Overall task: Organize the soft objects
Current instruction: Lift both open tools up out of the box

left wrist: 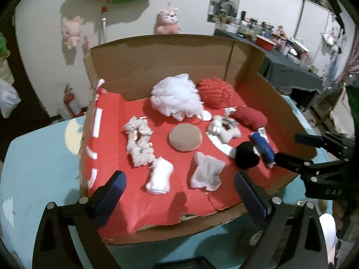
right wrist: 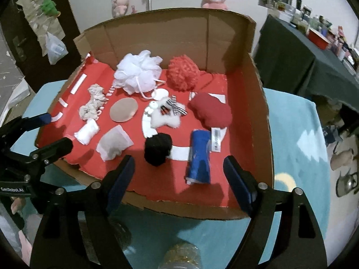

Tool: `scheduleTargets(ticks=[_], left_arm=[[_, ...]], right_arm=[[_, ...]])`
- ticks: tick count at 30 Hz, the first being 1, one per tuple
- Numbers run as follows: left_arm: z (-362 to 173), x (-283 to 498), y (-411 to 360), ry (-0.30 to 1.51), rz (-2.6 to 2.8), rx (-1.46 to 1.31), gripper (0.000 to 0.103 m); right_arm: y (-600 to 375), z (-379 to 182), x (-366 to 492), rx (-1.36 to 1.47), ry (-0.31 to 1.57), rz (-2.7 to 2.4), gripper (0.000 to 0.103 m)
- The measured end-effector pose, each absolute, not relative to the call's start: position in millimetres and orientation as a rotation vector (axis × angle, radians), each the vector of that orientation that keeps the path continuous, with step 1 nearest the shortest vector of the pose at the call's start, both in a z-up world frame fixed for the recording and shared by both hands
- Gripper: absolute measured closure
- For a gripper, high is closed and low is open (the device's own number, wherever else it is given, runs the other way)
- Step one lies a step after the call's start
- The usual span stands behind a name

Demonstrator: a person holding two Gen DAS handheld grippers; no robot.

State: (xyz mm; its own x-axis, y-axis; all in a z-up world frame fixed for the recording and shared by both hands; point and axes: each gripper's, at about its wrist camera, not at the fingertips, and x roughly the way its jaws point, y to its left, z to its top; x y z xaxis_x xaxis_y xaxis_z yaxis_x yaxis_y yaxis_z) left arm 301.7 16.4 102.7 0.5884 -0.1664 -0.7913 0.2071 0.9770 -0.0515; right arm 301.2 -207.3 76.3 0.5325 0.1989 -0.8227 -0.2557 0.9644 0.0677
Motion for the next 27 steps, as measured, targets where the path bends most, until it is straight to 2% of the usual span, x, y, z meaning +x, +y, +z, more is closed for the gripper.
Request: scheduleTargets(ticks=[27], left_arm=[[73.1, 307.3, 18.2, 1.002, -0.121, 0.021, 0.004]], right_arm=[[-207.2, 59.8, 294.3, -0.077, 0.992, 0.204, 0.022]])
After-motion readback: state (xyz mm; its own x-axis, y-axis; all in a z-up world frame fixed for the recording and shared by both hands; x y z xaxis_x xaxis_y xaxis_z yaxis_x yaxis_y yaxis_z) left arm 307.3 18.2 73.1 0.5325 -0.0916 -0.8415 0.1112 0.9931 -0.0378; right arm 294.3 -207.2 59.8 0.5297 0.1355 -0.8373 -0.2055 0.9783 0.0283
